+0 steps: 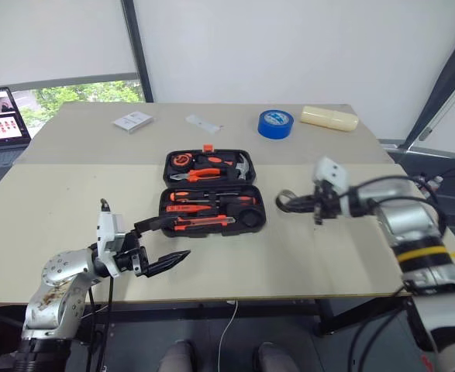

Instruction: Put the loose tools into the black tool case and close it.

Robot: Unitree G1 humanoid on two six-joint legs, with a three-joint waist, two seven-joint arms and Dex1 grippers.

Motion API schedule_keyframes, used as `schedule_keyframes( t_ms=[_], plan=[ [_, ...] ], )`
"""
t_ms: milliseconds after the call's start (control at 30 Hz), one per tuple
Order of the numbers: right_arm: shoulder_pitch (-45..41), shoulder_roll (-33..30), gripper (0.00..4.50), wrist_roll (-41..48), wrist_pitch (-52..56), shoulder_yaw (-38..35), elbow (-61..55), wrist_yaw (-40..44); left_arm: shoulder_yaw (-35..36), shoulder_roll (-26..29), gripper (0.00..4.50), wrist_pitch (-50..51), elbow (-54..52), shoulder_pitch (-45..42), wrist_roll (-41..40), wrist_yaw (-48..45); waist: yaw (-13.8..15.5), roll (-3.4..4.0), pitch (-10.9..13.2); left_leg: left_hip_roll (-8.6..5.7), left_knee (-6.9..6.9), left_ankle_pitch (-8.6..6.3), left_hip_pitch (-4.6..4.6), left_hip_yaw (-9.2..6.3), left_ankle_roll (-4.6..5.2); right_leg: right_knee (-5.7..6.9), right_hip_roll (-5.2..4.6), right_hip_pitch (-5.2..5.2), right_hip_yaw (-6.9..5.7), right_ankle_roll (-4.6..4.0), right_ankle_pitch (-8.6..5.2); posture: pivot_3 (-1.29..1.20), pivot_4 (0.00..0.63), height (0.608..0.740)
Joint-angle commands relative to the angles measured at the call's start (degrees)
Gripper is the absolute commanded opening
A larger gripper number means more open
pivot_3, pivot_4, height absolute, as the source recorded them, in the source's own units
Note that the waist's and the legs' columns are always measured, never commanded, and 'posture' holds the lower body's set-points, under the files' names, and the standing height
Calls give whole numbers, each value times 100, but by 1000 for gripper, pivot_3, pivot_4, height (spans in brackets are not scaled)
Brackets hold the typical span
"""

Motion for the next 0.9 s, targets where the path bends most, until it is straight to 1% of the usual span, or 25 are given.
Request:
schedule_keyframes(
  t_ms=[33, 133, 267, 367, 500, 667, 733, 767, 800, 900],
  plan=[
    [-354, 168, 73, -208, 441, 397, -5, 114, 103, -51, 4500, -105, -183, 142, -69, 112, 21, 0, 0, -1, 2, 1, -14, -1, 0, 3, 0, -11, -1, -1, 0, 0, 150, 740],
    [-530, 341, 73, -563, 604, 743, 228, -71, 119, -78, 4500, -128, -240, 215, -59, 204, 52, 0, 0, -2, 7, 1, -39, 1, 0, 2, -2, -29, -2, -1, 2, 0, 150, 740],
    [-422, 423, 73, -629, 954, 1117, -39, 214, 161, -66, 4500, -208, -275, 323, -9, 256, 53, 1, 1, -2, 7, 1, -41, 1, 0, 1, -2, -31, -3, -1, 3, 0, 150, 740],
    [-305, 503, 73, -612, 1104, 1213, -245, 230, 189, -60, 4500, -251, -256, 343, 3, 315, 53, 1, 1, 0, 7, 1, -40, 0, 0, 5, 0, -32, -5, -2, 3, 0, 150, 740],
    [-263, 560, 73, -719, 1092, 1347, -231, 189, 169, -43, 4500, -291, -237, 344, 10, 336, 44, 1, 1, 1, 7, 1, -40, 0, -1, 5, 0, -32, -7, -3, 4, 0, 150, 740],
    [-366, 682, 73, -959, 881, 1393, 206, -14, 127, -45, 4500, -335, -150, 253, 79, 350, 17, 1, 0, 1, 6, 0, -38, 0, -1, 5, 0, -32, -8, -4, 3, 0, 150, 740],
    [-402, 662, 771, -1043, 729, 1405, 398, 6, 152, -62, 4500, -418, -89, 182, 139, 394, 22, 1, 0, 1, 6, 0, -37, 0, -1, 5, 0, -29, -9, -4, 3, 0, 150, 740],
    [-415, 637, 996, -1052, 695, 1425, 430, 74, 169, -65, 4500, -433, -60, 153, 157, 426, 27, 1, 0, 0, 7, 0, -37, 0, -1, 5, 0, -29, -9, -4, 3, 0, 150, 740],
    [-430, 614, 1350, -1022, 687, 1415, 410, 158, 189, -49, 4500, -398, -35, 128, 136, 445, 34, 1, 0, 0, 7, 0, -36, 0, -1, 5, -1, -27, -9, -3, 3, 0, 150, 740],
    [-473, 608, 2398, -614, 874, 1102, 176, 465, 269, 43, 4500, -357, 68, 88, 144, 470, 44, 1, 0, 0, 7, 0, -36, 0, -1, 4, -1, -27, -9, -3, 3, 0, 150, 740]
  ],
)
